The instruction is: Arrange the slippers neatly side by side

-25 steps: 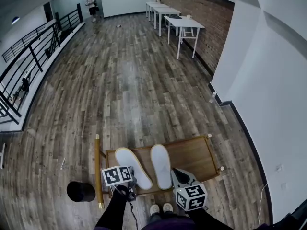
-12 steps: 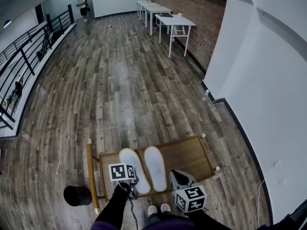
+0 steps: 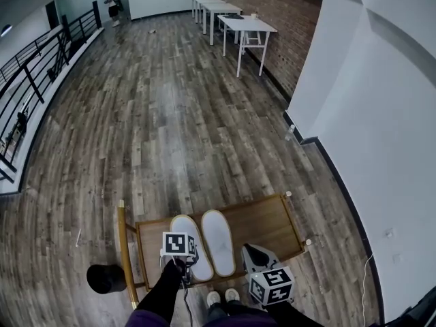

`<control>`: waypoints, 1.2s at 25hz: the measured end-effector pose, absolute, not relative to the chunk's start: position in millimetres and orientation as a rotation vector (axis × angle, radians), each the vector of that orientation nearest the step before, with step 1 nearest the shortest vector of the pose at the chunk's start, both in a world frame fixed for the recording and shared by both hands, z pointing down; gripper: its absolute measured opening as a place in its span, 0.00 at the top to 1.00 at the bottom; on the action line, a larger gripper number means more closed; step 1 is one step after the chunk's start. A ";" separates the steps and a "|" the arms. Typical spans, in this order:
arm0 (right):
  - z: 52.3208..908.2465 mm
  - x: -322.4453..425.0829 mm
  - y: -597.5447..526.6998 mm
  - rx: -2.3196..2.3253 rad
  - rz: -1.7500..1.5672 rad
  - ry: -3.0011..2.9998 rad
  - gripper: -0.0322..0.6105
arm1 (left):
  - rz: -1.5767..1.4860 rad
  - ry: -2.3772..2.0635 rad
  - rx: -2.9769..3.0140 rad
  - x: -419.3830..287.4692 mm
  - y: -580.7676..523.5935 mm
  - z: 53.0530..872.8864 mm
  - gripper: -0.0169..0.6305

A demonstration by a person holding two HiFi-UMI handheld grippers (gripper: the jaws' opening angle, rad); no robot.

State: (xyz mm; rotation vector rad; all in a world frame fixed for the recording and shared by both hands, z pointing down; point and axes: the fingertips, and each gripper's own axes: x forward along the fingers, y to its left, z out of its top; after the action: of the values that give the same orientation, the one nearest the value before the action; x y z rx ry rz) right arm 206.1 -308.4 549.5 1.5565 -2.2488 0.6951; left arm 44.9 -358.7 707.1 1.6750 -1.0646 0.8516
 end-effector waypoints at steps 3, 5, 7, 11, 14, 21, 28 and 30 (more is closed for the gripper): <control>551.8 208.9 -310.2 1.562 0.705 -2.238 0.95 | 0.878 -1.043 1.671 48.1 -361.0 713.7 0.96; 552.8 211.7 -310.4 1.568 0.709 -2.230 0.95 | 0.894 -1.035 1.664 51.0 -361.5 718.4 0.96; 553.7 212.9 -311.3 1.573 0.711 -2.226 0.95 | 0.911 -1.033 1.656 51.4 -363.1 722.1 0.96; 555.4 214.5 -315.1 1.578 0.720 -2.220 0.95 | 0.922 -1.027 1.654 52.7 -367.5 724.3 0.96; 556.7 212.7 -316.6 1.572 0.724 -2.222 0.95 | 0.926 -1.016 1.655 53.8 -366.5 726.1 0.96; 557.6 204.4 -316.4 1.548 0.725 -2.230 0.95 | 0.961 -0.998 1.677 53.2 -365.3 728.2 0.96; 558.3 198.8 -317.8 1.544 0.725 -2.232 0.95 | 0.947 -0.977 1.710 55.0 -366.4 724.3 0.96; 557.5 195.3 -317.4 1.540 0.725 -2.236 0.95 | 0.935 -0.983 1.711 54.4 -366.9 721.3 0.96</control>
State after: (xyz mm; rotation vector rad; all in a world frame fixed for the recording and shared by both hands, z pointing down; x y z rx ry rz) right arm 195.3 -317.4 557.5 1.5396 -2.2360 0.7251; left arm 54.4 -366.9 721.3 1.7113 -0.9828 0.9345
